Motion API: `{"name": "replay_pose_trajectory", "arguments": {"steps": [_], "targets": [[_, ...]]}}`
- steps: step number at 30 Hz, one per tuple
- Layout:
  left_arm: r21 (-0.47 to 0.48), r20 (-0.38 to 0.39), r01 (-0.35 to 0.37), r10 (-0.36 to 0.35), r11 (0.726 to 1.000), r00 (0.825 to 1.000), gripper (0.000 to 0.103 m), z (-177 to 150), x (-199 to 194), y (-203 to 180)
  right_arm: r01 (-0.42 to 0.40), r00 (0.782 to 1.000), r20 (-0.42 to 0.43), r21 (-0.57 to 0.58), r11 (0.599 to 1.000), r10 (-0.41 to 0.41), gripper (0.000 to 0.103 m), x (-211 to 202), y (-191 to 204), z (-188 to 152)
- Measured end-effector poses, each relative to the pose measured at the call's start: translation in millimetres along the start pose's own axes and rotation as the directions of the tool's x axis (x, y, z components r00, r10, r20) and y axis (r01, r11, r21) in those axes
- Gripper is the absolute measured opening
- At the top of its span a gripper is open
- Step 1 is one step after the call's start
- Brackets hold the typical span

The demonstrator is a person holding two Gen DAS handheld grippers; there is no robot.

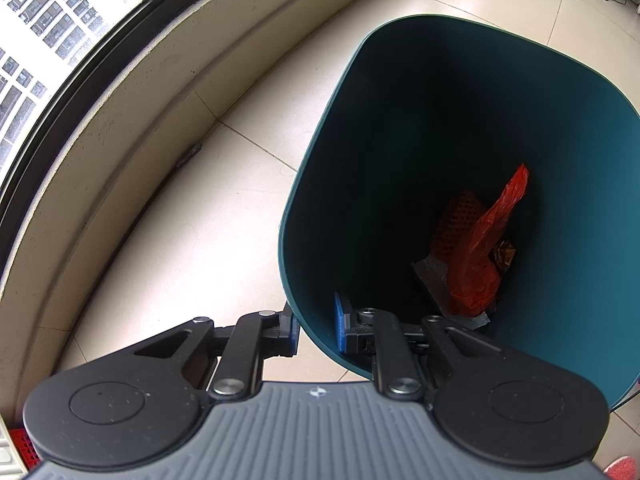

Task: Collect trash
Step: 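Move the right gripper to the pile and grasp the white biscuit pack, then carry the biscuit pack into the bin and open the right gripper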

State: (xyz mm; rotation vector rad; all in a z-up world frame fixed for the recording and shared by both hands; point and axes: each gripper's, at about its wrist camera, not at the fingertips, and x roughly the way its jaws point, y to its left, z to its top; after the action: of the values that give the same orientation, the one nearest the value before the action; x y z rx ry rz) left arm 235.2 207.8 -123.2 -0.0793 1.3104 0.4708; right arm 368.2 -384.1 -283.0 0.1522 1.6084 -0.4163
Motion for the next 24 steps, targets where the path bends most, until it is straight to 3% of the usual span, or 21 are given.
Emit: {"name": "replay_pose_trajectory", "arguments": {"steps": [5,11,19,24], "targets": [[-0.003,0.000,0.004,-0.004,1.000,1.000,0.016,-1.1,-0.7,1.5,-0.024,0.997,0.077,-0.079,0.997,0.030,0.046,-57.3,9.3,-1.6],[-0.007,0.001,0.010,-0.010,1.000,1.000,0.016,-1.0,-0.1,3.5,-0.074,0.976,0.181,-0.230,0.970,0.118,0.046,-126.8,29.4,-3.6],[-0.010,-0.003,0.015,-0.015,1.000,1.000,0.016,0.3,-0.1,6.1,-0.112,0.947,0.234,-0.401,0.909,0.219,0.046,-197.8,60.1,-26.6],[-0.010,-0.004,0.014,-0.014,1.000,1.000,0.016,0.5,-0.1,6.7,-0.142,0.921,0.245,-0.512,0.847,0.303,0.046,-248.7,87.0,-50.7]]}}
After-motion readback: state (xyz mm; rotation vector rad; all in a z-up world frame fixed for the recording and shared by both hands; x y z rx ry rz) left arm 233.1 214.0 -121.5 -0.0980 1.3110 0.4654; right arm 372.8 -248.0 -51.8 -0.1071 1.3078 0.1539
